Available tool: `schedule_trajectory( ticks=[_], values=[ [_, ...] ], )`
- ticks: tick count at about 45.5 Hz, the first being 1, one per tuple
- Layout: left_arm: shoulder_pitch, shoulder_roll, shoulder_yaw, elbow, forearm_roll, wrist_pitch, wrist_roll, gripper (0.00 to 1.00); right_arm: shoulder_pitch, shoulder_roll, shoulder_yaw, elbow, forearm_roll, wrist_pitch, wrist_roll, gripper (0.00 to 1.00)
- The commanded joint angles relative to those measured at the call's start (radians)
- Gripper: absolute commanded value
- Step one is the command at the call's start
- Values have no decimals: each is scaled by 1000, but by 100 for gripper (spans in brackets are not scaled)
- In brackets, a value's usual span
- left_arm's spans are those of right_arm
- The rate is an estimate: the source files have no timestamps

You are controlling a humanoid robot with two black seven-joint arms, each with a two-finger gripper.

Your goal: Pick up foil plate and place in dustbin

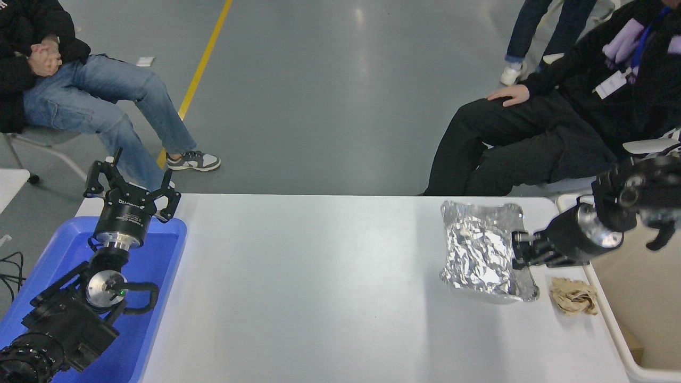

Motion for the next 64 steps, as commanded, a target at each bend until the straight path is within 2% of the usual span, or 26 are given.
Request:
schedule_trajectory(
  ticks=[1,15,32,43,54,64],
  values=[
    [0,-1,-1,1,0,0,0,98,247,-8,-82,23,26,133,1,0],
    [0,-1,-1,1,0,1,0,98,391,24,-174,27,92,133,1,0],
    [0,-1,-1,1,0,1,0,98,428,20,-246,17,95,133,-1,0],
    [0,-1,-1,1,-2,1,0,98,402,7,-455,-52,79,121,-1,0],
    [0,-1,-1,-1,-2,1,0,98,374,-155,-605,-77,47,-54,-4,0],
    [0,-1,-1,1,-2,1,0,98,206,-341,-581,-189,-23,-154,-4,0]
  ],
)
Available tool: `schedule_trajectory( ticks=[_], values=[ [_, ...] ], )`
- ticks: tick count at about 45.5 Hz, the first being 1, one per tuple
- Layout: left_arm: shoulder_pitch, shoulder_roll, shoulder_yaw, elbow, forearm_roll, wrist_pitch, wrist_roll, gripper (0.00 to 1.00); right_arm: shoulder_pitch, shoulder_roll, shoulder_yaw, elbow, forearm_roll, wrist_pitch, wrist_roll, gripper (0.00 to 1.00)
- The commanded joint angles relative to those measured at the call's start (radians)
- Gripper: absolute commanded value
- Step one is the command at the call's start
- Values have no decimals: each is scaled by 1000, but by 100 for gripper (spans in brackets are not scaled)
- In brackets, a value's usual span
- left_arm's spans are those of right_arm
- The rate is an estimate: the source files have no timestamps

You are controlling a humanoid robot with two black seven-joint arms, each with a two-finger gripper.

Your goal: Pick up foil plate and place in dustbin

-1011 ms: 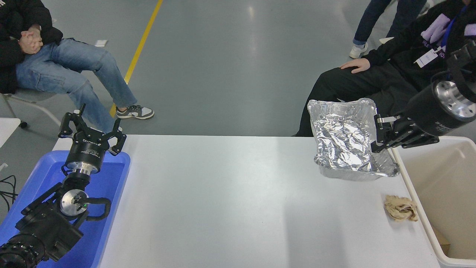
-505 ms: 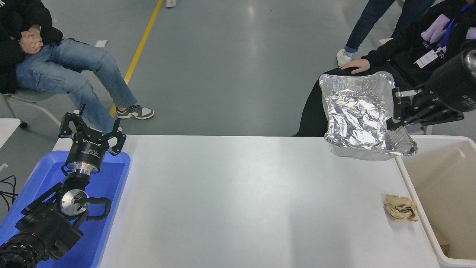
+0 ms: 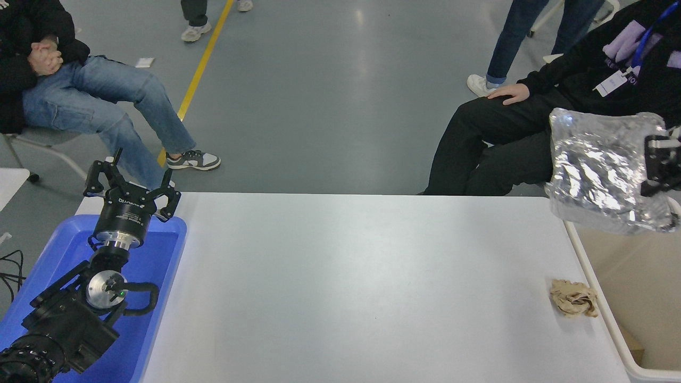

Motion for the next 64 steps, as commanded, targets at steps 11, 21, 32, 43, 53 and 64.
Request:
schedule_trajectory(
  ticks=[11,21,32,43,53,64],
  values=[
    [0,0,-1,1,0,0,0,98,-591,-220,209,-259,-28,-333,-2,0],
    [0,0,-1,-1,0,0,0,98,-1111,-165,634,-474,-22,-511,-4,0],
    [0,0,-1,1,0,0,0,98,-1424,-50,895,-635,-22,-679,-2,0],
    [0,0,-1,1,0,0,0,98,-1559,108,950,-874,-22,-718,-2,0],
    [0,0,-1,1,0,0,0,98,-1697,202,1091,-1068,-24,-721,2,0],
    [0,0,-1,-1,1,0,0,98,-1699,221,1097,-1063,-24,-721,-1,0]
  ],
)
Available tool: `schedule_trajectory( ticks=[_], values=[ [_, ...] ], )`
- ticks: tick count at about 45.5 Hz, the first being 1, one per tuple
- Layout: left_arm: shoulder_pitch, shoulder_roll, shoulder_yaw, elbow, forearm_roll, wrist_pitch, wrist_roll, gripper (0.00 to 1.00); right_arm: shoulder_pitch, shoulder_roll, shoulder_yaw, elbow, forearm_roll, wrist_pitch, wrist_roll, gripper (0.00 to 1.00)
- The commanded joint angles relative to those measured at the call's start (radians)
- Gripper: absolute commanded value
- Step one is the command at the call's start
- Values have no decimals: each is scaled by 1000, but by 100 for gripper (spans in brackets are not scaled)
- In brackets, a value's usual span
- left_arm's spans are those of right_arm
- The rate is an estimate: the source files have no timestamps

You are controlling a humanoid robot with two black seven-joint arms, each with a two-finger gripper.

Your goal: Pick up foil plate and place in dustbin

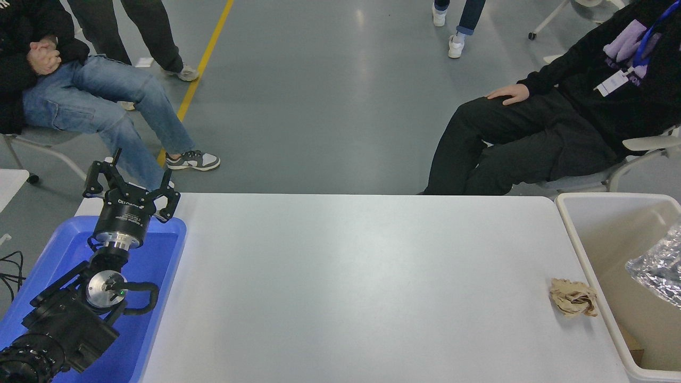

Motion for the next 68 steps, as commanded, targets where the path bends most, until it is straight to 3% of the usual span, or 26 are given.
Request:
schedule_trajectory(
  ticks=[1,6,7,12,15,25,31,44,59,68],
  values=[
    [0,0,0,-1,0,0,0,98,-49,46,44,-58,0,-9,0,0],
    [0,0,0,0,1,0,0,98,-45,46,51,-62,1,-20,0,0],
    [0,0,0,0,0,0,0,98,-45,46,56,-64,1,-27,0,4],
    [0,0,0,0,1,0,0,98,-40,42,76,-64,1,-110,0,68],
    [0,0,0,0,1,0,-1,98,-43,40,79,-62,1,-148,0,78],
    [0,0,0,0,0,0,0,98,-17,11,81,-30,6,-150,0,89],
    [0,0,0,-1,0,0,0,98,73,-73,39,120,6,-147,2,96],
    [-2,0,2,-1,1,-2,0,98,559,-241,-436,628,4,-145,2,100],
    [-2,2,3,-1,1,-2,0,98,934,-212,-659,913,7,-63,0,100],
    [-2,2,3,-1,1,-2,0,98,1145,-72,-794,994,26,172,0,100]
  ],
)
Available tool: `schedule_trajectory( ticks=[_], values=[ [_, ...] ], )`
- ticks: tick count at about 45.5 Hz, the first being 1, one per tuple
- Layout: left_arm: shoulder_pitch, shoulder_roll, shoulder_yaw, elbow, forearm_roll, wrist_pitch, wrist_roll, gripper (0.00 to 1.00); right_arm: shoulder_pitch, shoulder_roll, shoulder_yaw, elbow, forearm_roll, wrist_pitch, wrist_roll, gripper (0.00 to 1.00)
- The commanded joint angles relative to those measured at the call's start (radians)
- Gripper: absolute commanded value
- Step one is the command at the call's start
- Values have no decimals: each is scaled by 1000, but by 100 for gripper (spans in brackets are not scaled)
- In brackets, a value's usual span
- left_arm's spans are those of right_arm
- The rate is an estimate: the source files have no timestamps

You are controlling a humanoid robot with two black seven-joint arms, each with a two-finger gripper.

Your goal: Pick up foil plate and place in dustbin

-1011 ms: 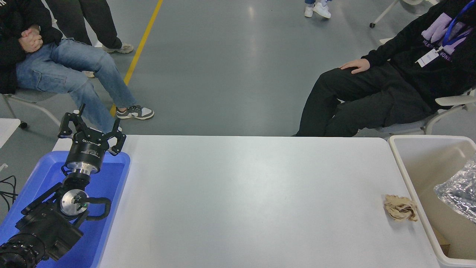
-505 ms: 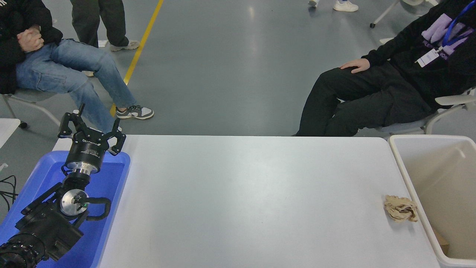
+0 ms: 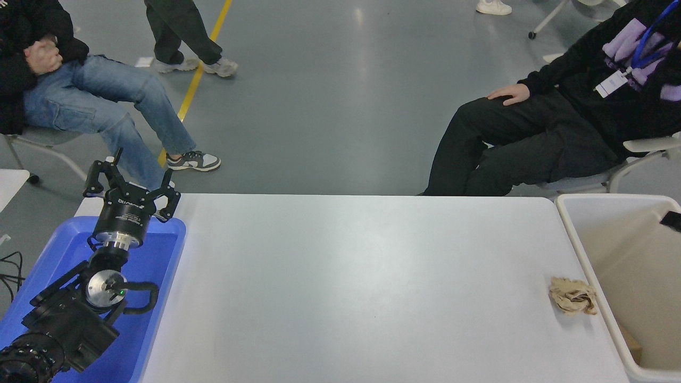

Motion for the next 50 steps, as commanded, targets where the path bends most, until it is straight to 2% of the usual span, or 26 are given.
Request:
schedule_trajectory(
  ticks=[1,10,14,19,26,50],
  values=[
    [0,0,0,0,0,0,0,98,282,117,-162,153,24,248,0,100],
    [0,0,-1,0,0,0,0,98,499,221,-179,155,234,760,0,100],
    [2,-1,-1,0,0,0,0,98,576,275,-186,155,287,920,-2,100],
    [2,0,-1,1,0,0,0,98,639,399,-200,163,285,920,-3,100],
    [2,-1,-3,1,-2,2,0,98,733,482,-203,216,261,920,-6,100],
    [2,0,-3,0,-2,2,0,98,753,536,-131,244,219,920,-6,100]
  ],
)
